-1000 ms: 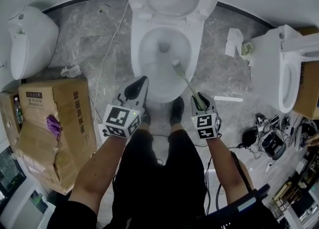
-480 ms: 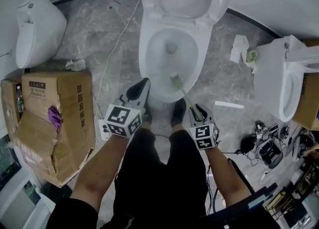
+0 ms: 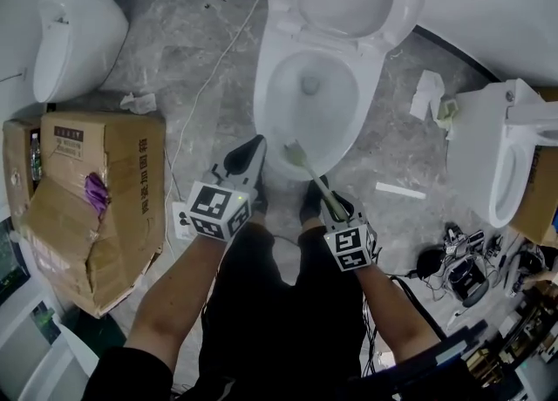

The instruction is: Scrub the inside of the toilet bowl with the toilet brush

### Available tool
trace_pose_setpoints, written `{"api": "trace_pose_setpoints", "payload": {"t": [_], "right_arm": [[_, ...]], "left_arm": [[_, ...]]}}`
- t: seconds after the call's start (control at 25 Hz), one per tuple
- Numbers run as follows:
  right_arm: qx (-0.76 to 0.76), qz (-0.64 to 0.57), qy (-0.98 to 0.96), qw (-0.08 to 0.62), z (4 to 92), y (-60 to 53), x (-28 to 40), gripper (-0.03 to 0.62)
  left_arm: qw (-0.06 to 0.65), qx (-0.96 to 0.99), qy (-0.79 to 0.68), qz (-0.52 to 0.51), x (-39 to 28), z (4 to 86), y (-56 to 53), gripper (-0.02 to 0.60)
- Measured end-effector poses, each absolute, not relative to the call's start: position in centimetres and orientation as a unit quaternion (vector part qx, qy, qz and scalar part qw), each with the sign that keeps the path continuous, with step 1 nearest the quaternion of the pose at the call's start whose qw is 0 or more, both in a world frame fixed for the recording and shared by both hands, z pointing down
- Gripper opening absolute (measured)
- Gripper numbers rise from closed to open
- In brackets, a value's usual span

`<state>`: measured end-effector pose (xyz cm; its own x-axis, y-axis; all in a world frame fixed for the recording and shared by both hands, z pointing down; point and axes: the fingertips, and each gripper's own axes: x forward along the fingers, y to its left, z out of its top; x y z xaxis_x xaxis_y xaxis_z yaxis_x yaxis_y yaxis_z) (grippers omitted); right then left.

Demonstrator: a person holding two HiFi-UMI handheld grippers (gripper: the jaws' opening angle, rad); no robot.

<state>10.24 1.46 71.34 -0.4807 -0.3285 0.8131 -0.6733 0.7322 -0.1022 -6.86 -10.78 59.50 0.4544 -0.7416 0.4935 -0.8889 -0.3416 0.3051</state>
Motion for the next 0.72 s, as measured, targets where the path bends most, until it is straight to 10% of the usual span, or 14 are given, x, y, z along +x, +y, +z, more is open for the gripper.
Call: {"api": "trace_pose_setpoints", "payload": {"t": [0.72], "right_arm": [[0.286,0.176,-0.857,0.392,71.0,-3.1,4.2,0.109]], "left_arm": [[0.277,0.787,-0.538,0.118,-11.2,59.2,-9.6,0.009]]}}
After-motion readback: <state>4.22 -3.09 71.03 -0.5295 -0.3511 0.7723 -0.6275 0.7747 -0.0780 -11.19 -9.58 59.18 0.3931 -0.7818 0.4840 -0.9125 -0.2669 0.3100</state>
